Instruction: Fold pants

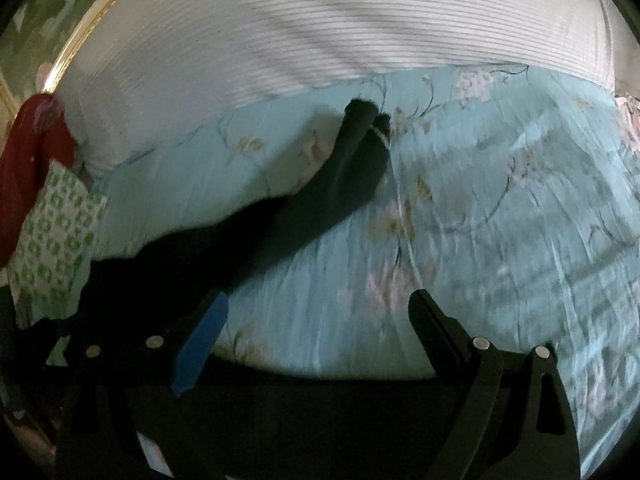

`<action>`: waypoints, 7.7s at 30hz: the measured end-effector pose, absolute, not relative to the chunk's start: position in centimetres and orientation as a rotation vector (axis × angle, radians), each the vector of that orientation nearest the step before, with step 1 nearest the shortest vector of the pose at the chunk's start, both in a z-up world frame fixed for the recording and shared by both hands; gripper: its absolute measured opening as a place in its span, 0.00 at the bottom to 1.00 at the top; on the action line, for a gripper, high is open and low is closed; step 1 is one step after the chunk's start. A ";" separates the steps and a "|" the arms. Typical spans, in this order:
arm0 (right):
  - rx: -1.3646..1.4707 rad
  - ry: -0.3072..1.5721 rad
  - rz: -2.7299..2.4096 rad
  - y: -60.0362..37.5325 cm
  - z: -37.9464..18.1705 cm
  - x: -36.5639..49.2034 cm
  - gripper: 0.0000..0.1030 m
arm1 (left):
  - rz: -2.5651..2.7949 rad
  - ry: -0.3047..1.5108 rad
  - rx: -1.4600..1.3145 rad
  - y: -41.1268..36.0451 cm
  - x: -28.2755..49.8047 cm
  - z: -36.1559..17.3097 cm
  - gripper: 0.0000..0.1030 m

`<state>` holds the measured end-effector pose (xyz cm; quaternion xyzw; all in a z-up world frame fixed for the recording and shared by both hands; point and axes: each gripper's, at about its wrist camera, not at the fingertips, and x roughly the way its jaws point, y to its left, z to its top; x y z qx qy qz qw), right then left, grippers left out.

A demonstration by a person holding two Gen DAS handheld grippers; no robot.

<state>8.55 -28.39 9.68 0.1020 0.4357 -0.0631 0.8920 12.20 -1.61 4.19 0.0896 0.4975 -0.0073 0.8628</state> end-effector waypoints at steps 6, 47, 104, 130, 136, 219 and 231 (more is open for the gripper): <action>0.207 0.881 -0.176 -30.6 11.4 13.0 0.89 | -0.024 1.041 0.219 -2.6 16.9 4.6 0.84; 0.202 1.022 -0.232 -41.2 12.7 15.7 0.07 | -0.331 1.249 0.186 -4.9 25.4 1.9 0.05; -0.117 1.077 0.063 -37.0 11.5 3.0 0.08 | -0.537 1.205 0.308 -9.7 13.4 2.0 0.03; -0.138 1.179 -0.139 -36.2 7.2 -5.7 0.48 | -0.484 1.284 0.327 -8.7 6.3 -2.0 0.35; -0.006 1.089 -0.201 -35.8 9.7 -8.0 0.48 | -0.434 1.293 0.224 -5.3 5.8 -0.2 0.44; -0.289 1.288 0.522 -1.2 -2.8 3.3 0.13 | 0.048 1.288 -0.679 21.3 2.1 -3.6 0.08; -0.002 1.254 0.499 -3.2 0.1 5.0 0.46 | 0.146 1.311 -0.747 25.8 -0.2 -2.4 0.42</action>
